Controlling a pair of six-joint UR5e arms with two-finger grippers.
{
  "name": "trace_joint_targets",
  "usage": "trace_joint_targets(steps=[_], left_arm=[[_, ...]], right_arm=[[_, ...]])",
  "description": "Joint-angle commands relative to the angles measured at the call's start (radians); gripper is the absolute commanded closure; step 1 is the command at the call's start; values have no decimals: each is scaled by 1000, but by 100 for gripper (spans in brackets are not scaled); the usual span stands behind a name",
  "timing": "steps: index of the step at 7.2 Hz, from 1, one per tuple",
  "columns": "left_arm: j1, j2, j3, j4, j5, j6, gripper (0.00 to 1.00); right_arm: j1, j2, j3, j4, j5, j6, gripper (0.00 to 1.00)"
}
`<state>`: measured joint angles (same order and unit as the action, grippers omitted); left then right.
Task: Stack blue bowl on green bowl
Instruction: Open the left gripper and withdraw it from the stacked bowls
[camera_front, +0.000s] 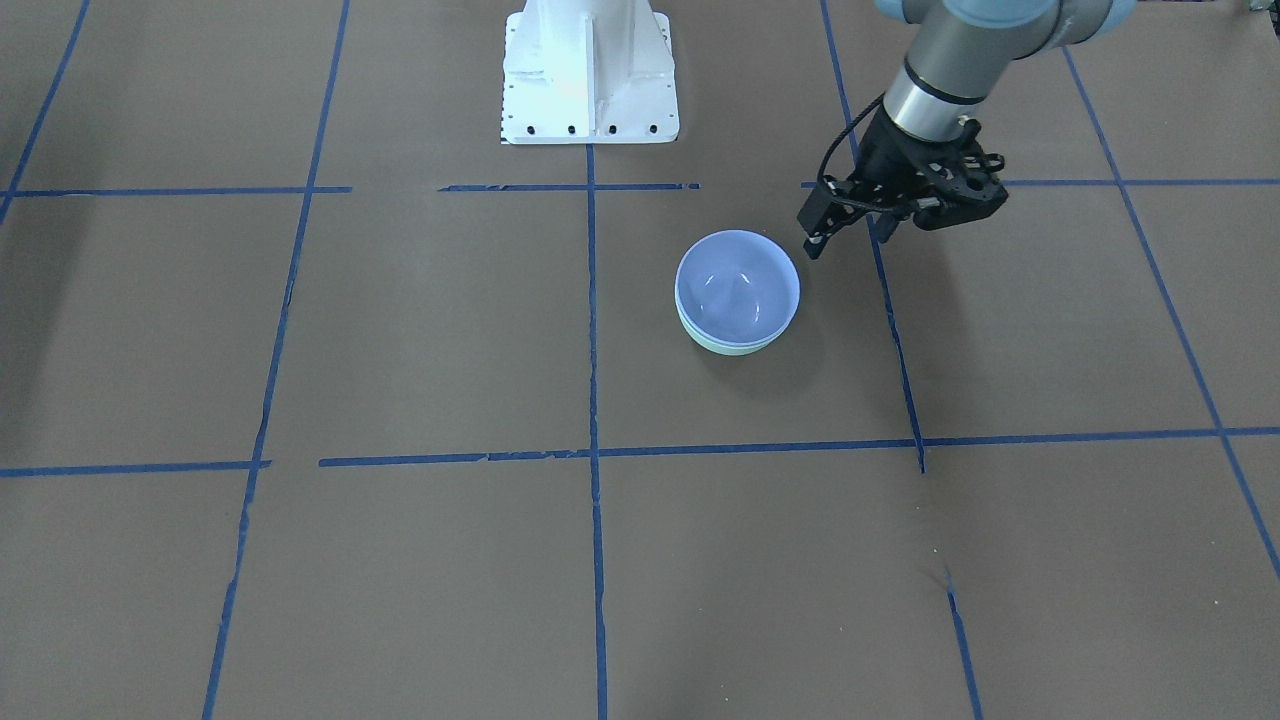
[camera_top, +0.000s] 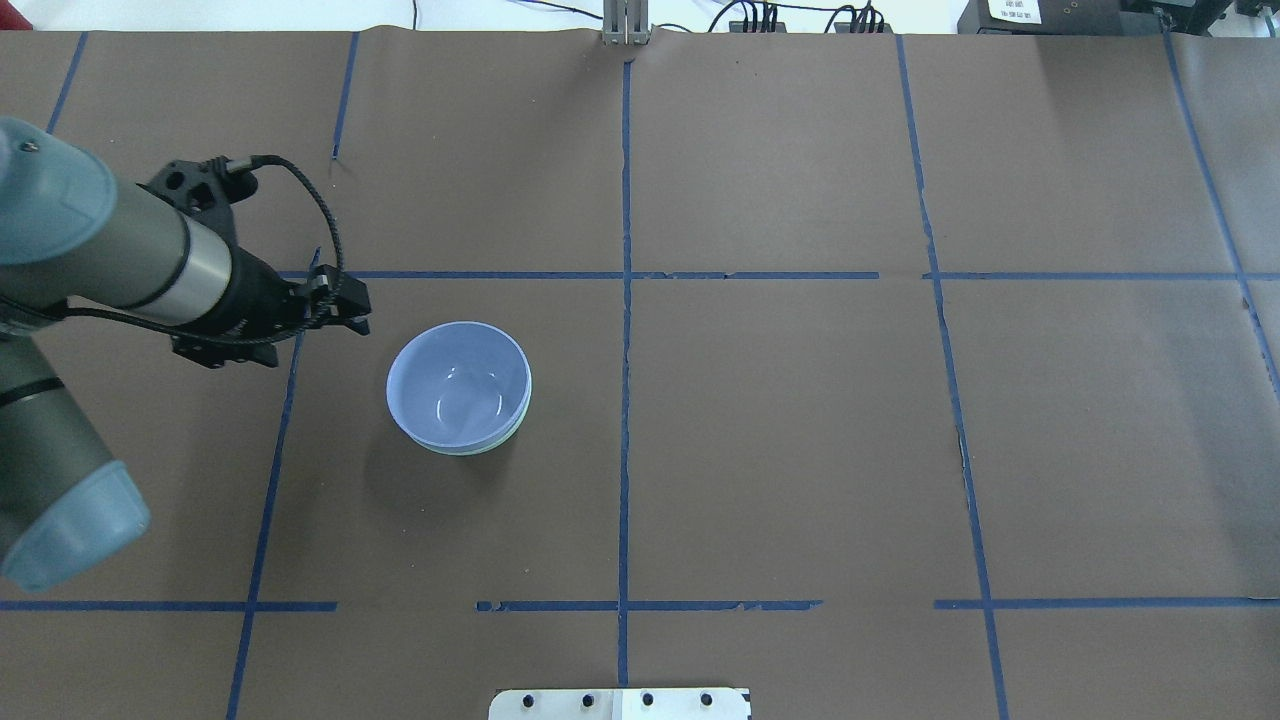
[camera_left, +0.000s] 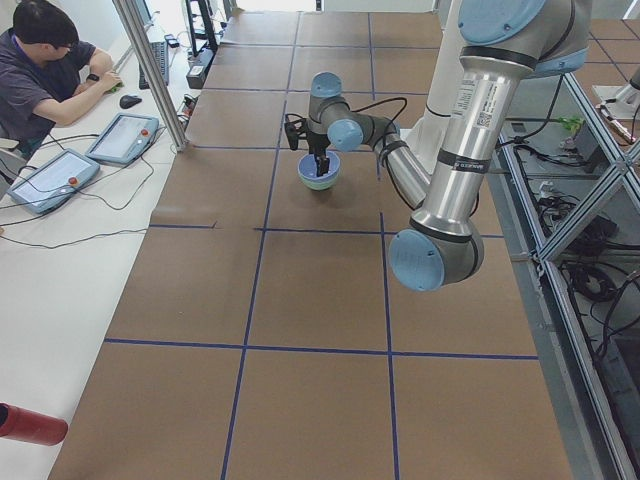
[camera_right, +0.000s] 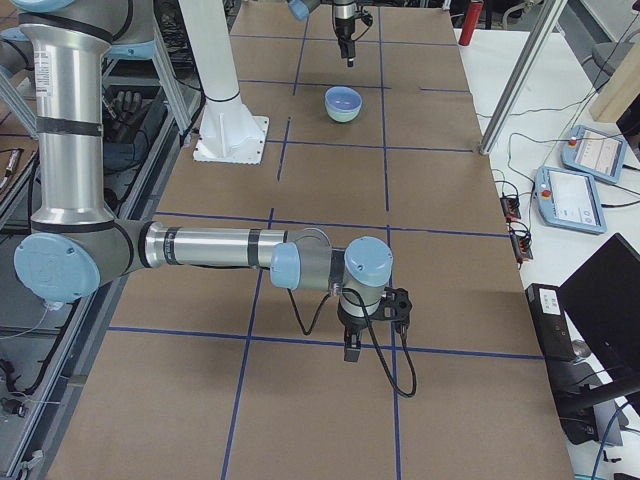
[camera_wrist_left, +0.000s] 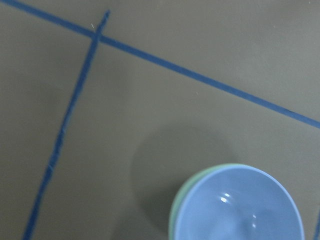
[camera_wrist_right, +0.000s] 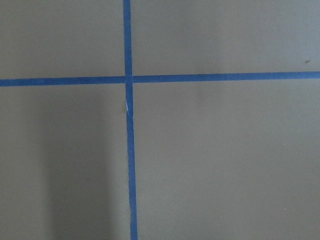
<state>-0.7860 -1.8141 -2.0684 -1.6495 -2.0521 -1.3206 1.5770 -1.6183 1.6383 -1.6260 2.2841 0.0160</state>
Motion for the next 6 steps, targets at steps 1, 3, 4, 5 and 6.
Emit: trace_joint_targets(steps=[1, 3, 4, 5, 6], left_arm=[[-230, 175, -7, 2, -140, 447, 0], [-405, 345, 17, 13, -149, 945, 0], [-529, 398, 78, 14, -163, 1177, 0], [-621, 432, 143, 16, -163, 1365, 0], [-727, 446, 224, 23, -175, 1506, 0]], right_arm=[[0, 1, 0, 0, 0, -1, 0], [0, 0, 0, 0, 0, 1, 0], [0, 0, 0, 0, 0, -1, 0], [0, 1, 0, 0, 0, 1, 0], [0, 0, 0, 0, 0, -1, 0]])
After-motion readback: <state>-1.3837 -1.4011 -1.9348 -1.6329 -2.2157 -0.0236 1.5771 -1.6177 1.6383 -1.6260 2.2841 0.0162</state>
